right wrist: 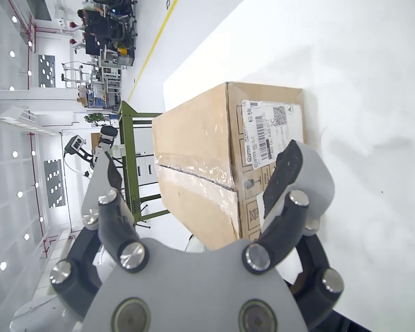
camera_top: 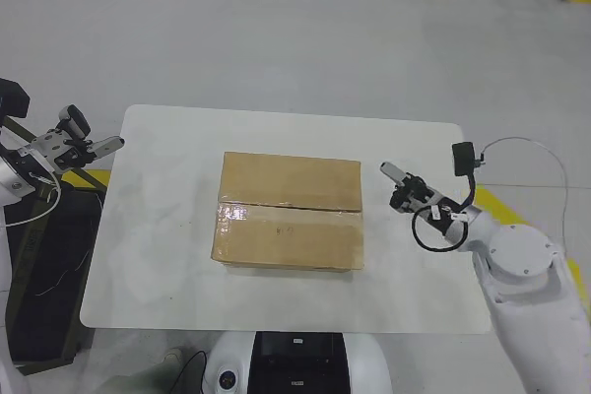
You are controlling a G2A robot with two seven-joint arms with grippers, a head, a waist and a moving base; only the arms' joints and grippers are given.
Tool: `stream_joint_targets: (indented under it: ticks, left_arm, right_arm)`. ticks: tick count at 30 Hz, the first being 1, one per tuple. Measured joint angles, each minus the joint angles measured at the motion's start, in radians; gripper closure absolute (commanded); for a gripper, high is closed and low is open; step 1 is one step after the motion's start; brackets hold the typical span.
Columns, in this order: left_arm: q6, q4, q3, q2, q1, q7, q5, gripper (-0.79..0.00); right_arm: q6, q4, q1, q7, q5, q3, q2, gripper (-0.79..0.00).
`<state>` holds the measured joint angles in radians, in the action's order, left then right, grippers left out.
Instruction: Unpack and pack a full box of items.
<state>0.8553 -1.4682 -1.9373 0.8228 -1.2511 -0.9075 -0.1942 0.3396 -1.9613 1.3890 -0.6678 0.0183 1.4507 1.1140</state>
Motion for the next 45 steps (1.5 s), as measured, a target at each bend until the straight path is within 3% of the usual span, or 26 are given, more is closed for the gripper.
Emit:
stream_joint_targets:
  ticks: [13,45]
  left_arm:
    - [0.0,0.0,0.0,0.0,0.0,0.0,0.0,-0.785]
    - [0.0,0.0,0.0,0.0,0.0,0.0,0.0,-0.784]
  right_arm:
    - [-0.039,-0.045,0.034,0.043,0.025,0.104,-0.009,-0.785]
    - [-0.064,-0.032,0.007,0.043,0.036,0.116,-0.012,-0.785]
